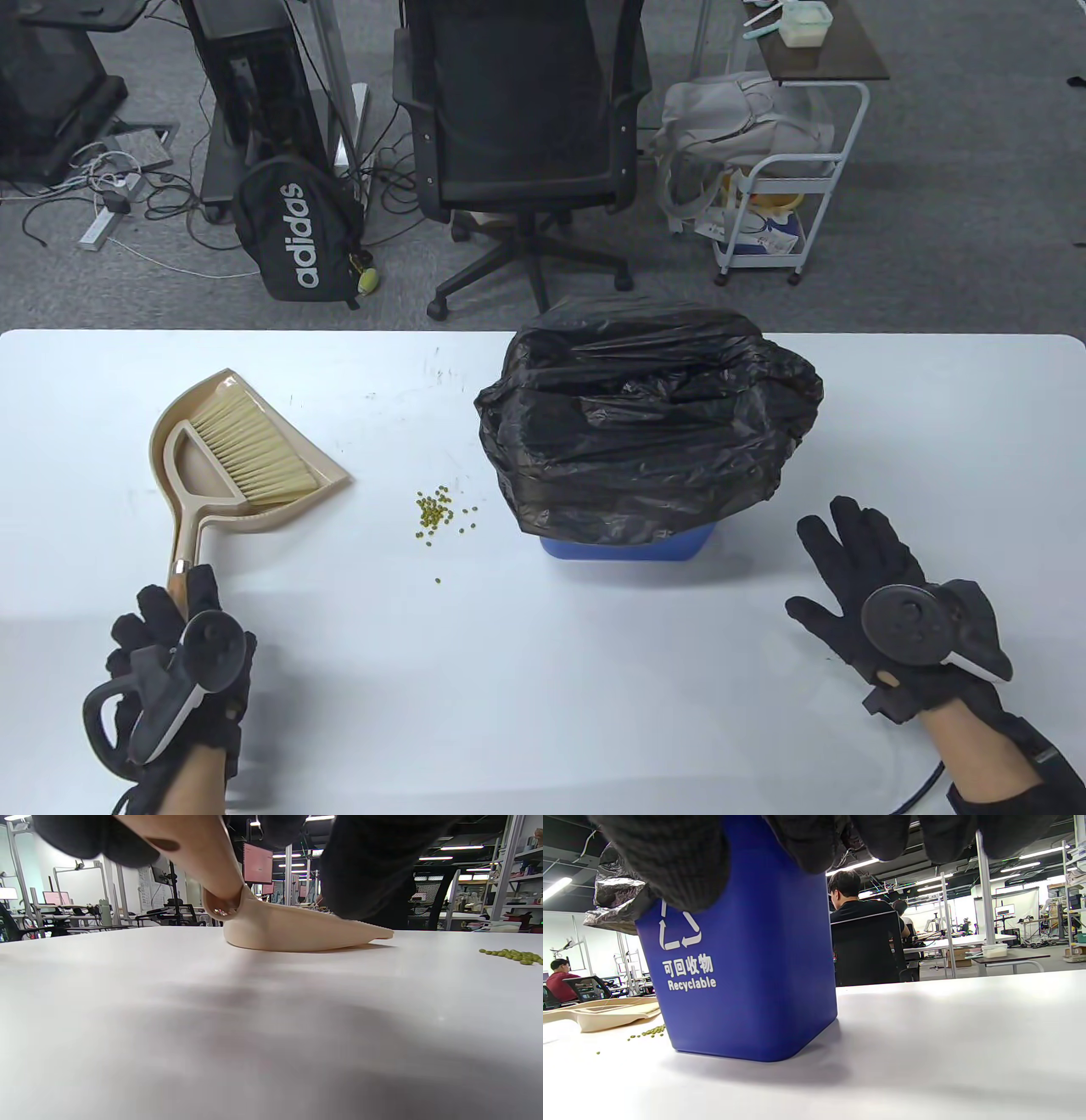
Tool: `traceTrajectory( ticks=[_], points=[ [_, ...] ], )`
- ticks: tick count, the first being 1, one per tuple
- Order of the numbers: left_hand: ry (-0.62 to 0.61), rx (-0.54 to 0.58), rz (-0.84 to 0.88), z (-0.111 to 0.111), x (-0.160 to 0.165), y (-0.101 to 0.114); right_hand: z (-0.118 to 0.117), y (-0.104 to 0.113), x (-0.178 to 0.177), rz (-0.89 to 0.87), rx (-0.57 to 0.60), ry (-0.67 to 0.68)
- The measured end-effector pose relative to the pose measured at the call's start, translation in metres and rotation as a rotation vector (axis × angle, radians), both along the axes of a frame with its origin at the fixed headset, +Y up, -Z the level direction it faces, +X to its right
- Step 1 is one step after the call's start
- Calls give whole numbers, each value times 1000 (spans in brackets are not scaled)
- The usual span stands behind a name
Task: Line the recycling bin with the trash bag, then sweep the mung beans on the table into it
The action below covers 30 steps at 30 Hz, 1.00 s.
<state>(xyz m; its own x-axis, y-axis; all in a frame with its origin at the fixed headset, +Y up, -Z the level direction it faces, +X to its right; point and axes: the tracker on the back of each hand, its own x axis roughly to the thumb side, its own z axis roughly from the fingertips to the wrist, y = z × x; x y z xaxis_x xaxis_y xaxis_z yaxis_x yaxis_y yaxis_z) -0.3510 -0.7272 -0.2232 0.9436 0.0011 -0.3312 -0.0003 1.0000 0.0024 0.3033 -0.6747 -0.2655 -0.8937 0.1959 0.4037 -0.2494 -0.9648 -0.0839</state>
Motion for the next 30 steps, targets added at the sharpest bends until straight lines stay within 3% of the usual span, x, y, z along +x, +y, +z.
traceTrajectory(
  ticks=[6, 9, 14, 30],
  points=[
    [78, 23, -39, 4, -1, 3, 1, 3, 3, -24, 3, -4],
    [148, -34, -34, 5, -4, 1, 1, 2, 3, -24, -1, -2],
    [156, -15, -68, 5, -4, 3, 1, 2, 3, -27, -3, 0],
    [114, 288, -91, 19, 2, 31, 3, 2, 1, -40, 12, 20]
  ],
)
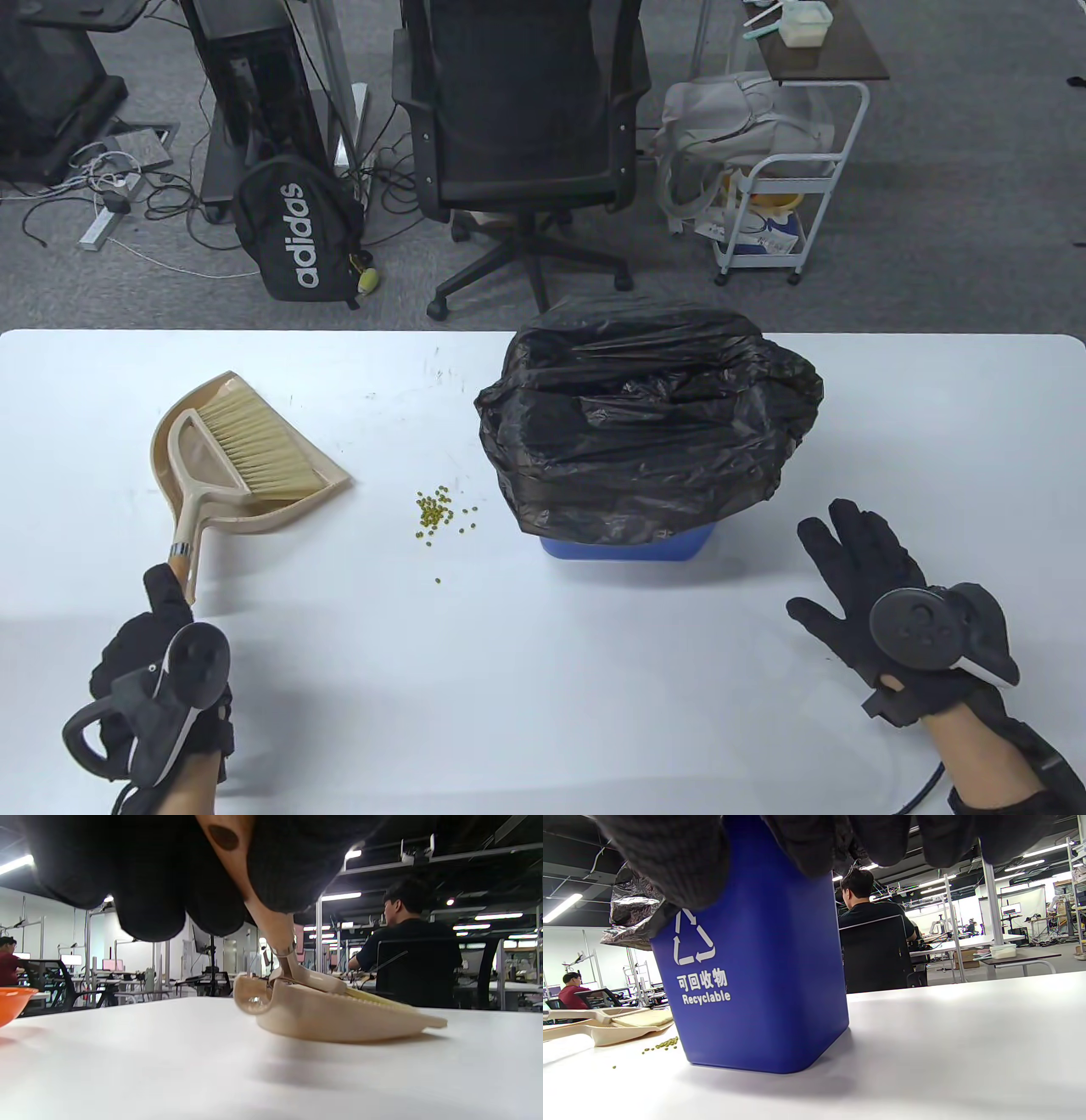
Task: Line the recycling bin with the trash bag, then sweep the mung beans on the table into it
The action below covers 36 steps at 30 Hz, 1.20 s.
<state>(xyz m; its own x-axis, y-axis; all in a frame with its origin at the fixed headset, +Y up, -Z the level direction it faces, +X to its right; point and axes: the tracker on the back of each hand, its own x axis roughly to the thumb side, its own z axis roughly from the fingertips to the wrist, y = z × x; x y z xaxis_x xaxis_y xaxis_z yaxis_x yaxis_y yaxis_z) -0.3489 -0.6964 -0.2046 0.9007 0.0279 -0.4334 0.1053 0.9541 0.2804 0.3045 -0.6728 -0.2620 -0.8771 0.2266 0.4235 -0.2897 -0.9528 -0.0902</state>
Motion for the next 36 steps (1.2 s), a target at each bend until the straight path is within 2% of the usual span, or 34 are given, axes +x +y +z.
traceTrajectory(
  ticks=[5, 9, 17, 26, 36],
  points=[
    [-54, 85, -48, 5, 9, 15, 1, 0, -1, -3, 6, 4],
    [-102, 108, -58, 10, 25, 31, 0, -2, -2, -3, 16, -5],
    [-223, 54, -225, 27, 68, 56, -3, -10, -2, 27, 24, -34],
    [-254, 51, -406, 48, 97, 53, -3, -8, 1, 19, 37, -49],
    [-271, 69, -479, 52, 117, 47, -2, -4, 5, 4, 55, -67]
  ],
)
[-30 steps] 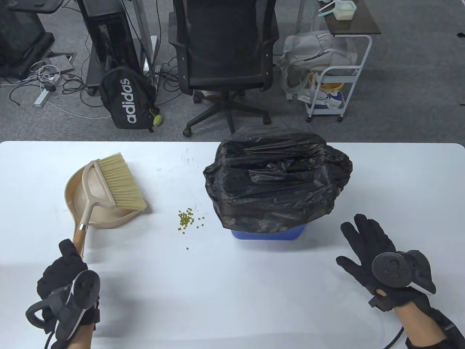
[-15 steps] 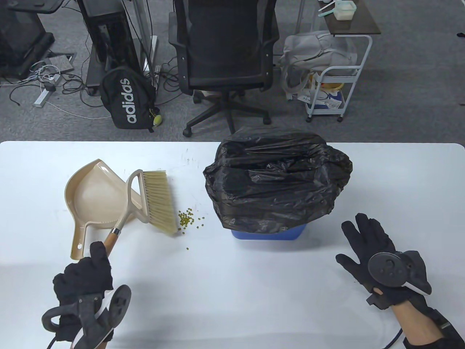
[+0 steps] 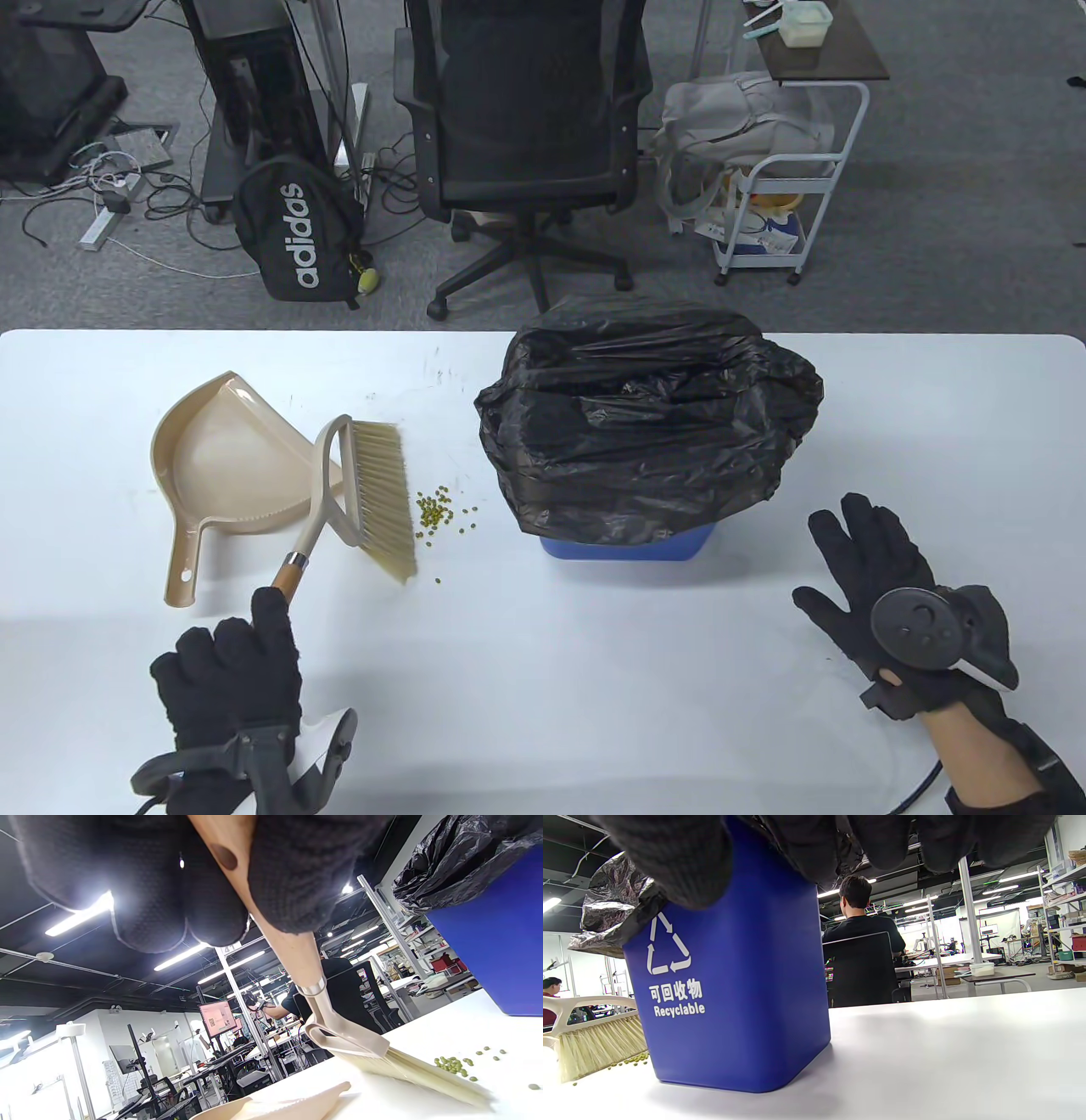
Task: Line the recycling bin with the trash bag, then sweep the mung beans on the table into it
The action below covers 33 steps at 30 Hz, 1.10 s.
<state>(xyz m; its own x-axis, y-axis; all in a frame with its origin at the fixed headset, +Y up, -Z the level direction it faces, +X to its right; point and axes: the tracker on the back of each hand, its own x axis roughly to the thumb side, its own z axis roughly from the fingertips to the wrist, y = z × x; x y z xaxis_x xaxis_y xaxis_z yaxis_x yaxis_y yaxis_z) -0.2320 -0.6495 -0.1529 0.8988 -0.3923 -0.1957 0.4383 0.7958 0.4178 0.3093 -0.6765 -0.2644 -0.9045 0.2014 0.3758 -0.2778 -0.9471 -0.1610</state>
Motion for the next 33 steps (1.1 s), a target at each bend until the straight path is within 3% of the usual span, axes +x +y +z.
traceTrajectory(
  ticks=[19, 33],
  points=[
    [-7, 15, -156, -13, 54, 12, 6, 3, -7, 18, 17, 26],
    [-13, 28, -214, -22, 75, 10, 8, 2, -12, 36, 6, 29]
  ],
)
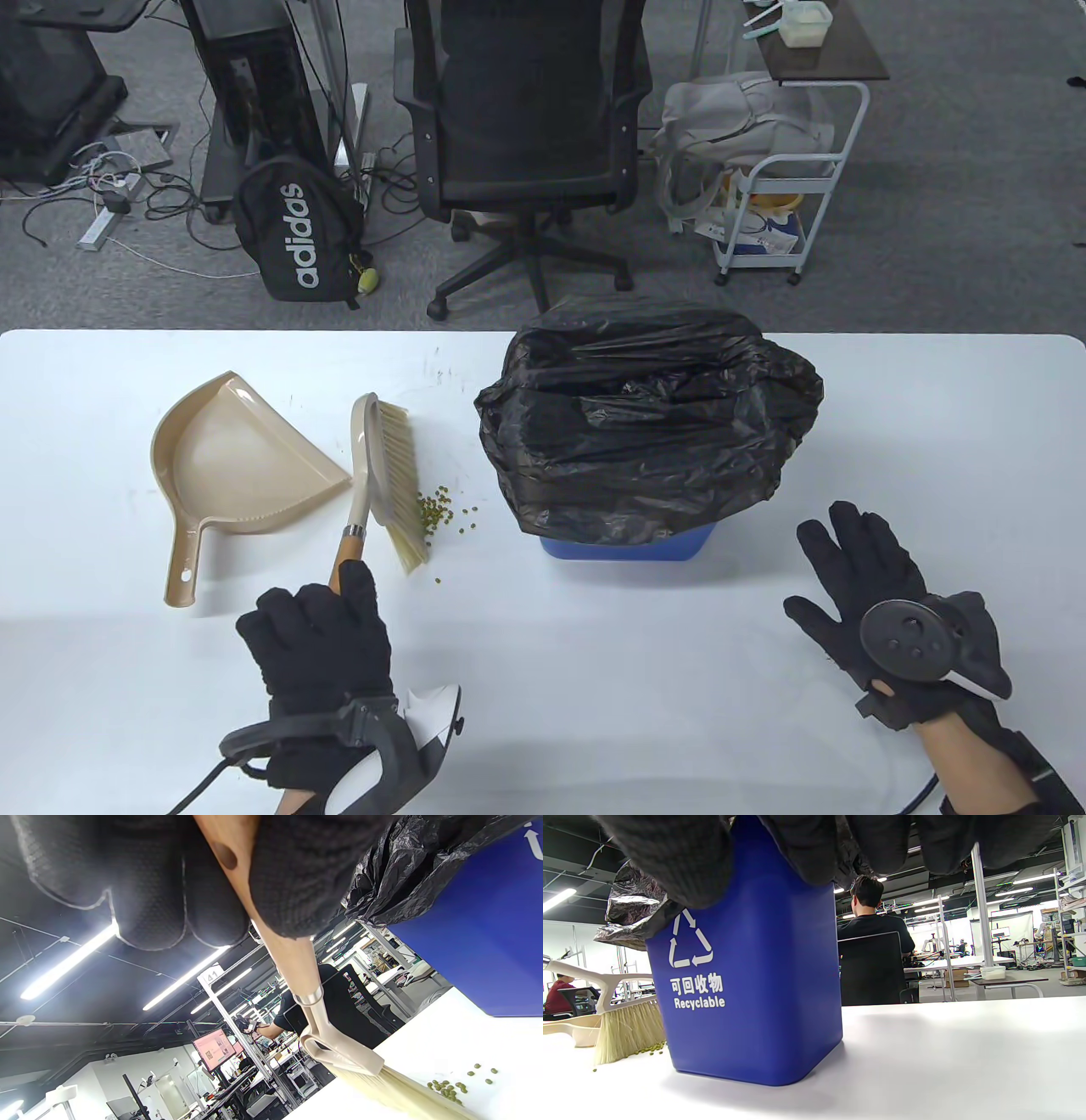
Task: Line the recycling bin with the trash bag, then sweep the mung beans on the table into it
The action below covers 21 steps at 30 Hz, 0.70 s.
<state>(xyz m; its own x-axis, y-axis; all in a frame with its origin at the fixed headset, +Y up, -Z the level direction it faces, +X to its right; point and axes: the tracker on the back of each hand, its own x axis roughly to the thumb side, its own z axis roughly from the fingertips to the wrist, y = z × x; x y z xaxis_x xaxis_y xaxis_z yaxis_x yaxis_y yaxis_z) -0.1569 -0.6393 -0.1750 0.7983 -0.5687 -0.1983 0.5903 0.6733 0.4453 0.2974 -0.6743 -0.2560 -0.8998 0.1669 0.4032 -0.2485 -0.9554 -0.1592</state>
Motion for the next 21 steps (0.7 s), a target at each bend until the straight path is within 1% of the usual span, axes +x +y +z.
traceTrajectory(
  ticks=[10, 14, 18, 21],
  points=[
    [-5, 6, -8, -10, 18, 3, 1, -1, -3, 11, -5, 1],
    [-17, 13, -18, -15, 31, 4, 1, 0, -4, 11, -5, 2],
    [-29, 13, -49, -17, 43, 4, 1, 0, -3, 6, -3, 2],
    [-27, 12, -47, -17, 45, 7, 1, 1, -1, -2, -2, 0]
  ],
)
